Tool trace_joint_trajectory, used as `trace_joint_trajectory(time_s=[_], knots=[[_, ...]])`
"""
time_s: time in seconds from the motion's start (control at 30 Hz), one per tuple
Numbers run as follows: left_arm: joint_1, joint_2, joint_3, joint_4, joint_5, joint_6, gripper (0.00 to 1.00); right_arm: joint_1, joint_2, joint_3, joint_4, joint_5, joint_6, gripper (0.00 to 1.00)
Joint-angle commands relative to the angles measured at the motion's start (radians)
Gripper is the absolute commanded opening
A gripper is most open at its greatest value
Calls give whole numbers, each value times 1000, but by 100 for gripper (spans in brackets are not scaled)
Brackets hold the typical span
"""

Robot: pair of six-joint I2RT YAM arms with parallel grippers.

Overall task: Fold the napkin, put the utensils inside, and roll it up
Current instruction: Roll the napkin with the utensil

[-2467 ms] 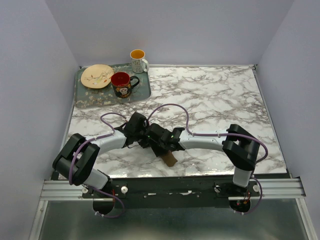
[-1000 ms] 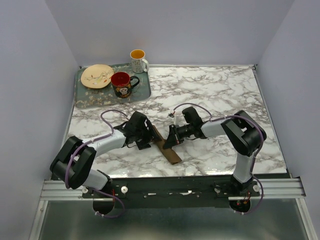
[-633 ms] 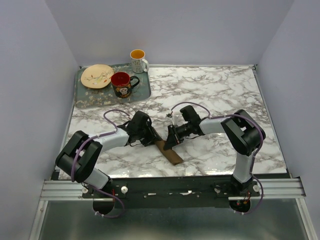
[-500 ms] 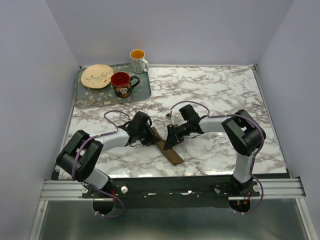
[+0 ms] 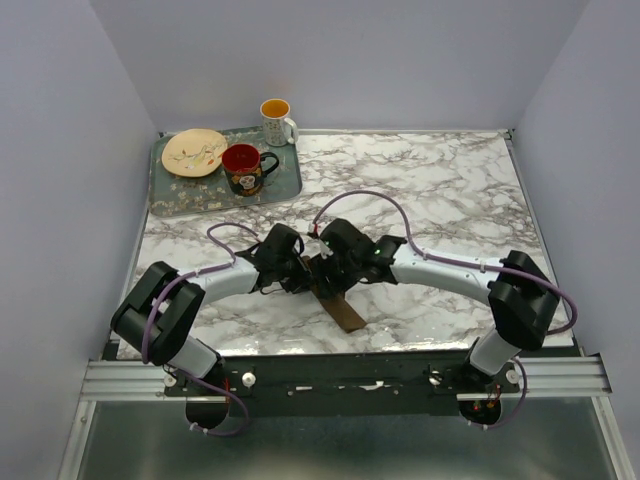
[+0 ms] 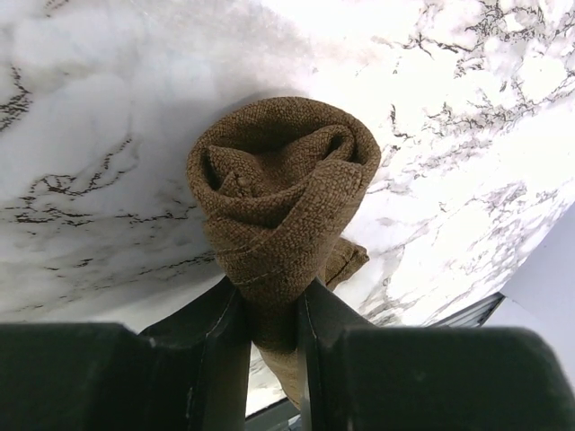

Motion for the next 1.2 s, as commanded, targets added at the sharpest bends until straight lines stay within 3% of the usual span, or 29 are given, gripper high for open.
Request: trace_joint_trajectory(time_s=[0.0, 0.1, 0.2, 0.87, 1.17], knots=[[-8, -10, 11, -57, -28, 0, 27, 103, 35, 54, -91, 281, 82, 58], [-8, -11, 12, -57, -28, -2, 27, 130, 67, 74, -85, 306, 102, 50], [-8, -18, 3, -53, -30, -8, 27, 157, 98, 89, -85, 341, 85, 49], [-6, -28, 5, -46, -18, -14, 28, 192, 151, 23, -14, 315, 116, 63], [-6, -30, 2, -34, -2, -23, 28, 195, 171, 3, -14, 435, 133, 57]])
